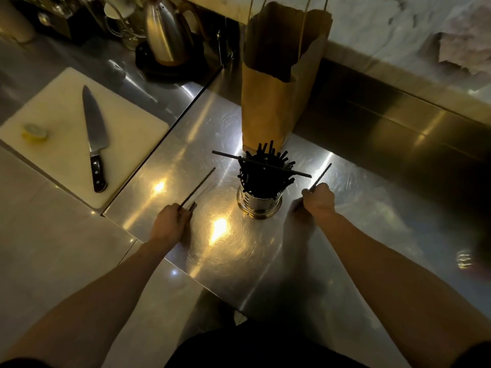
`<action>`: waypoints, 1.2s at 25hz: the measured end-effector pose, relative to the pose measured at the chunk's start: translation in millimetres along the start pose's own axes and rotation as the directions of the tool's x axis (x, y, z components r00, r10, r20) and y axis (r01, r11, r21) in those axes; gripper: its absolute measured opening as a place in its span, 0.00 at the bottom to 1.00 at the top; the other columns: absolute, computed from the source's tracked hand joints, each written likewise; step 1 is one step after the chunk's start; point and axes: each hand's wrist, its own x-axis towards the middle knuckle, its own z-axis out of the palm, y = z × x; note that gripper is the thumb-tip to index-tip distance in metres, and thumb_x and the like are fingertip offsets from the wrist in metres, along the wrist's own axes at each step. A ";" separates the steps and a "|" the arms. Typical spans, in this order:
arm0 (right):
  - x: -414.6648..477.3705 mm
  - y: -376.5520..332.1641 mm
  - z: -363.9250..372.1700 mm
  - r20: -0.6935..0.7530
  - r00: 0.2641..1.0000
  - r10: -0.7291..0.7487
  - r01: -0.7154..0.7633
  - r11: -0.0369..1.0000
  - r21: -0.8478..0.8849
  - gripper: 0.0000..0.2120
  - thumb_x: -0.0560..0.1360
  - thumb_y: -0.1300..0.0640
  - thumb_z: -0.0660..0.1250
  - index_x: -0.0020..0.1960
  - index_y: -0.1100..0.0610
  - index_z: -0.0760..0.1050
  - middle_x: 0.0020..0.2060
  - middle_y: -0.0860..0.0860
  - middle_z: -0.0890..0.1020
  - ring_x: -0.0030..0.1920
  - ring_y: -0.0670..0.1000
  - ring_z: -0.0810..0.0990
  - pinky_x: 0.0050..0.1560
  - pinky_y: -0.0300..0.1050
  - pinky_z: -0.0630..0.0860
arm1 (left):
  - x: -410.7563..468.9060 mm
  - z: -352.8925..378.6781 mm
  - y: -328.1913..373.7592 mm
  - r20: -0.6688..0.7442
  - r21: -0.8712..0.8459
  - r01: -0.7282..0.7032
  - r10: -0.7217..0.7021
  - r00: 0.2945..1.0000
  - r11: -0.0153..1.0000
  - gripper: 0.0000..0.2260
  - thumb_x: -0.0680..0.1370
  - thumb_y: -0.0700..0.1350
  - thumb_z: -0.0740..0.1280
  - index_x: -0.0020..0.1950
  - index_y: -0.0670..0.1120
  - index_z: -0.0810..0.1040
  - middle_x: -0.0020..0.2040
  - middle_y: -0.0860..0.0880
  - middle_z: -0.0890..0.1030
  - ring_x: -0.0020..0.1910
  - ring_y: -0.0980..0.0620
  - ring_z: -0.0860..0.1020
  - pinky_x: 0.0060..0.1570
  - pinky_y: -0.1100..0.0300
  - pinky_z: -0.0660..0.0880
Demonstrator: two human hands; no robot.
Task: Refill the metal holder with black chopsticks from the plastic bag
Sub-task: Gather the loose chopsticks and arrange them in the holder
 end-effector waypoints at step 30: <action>-199.7 -93.6 -59.5 -0.069 0.983 -0.170 0.132 0.396 0.909 0.10 0.79 0.57 0.63 0.46 0.62 0.79 0.33 0.52 0.81 0.21 0.42 0.63 0.20 0.34 0.57 | -37.4 -122.6 155.3 0.071 -0.975 -0.046 0.497 0.865 0.220 0.12 0.83 0.41 0.56 0.58 0.41 0.78 0.45 0.45 0.83 0.45 0.52 0.81 0.47 0.61 0.78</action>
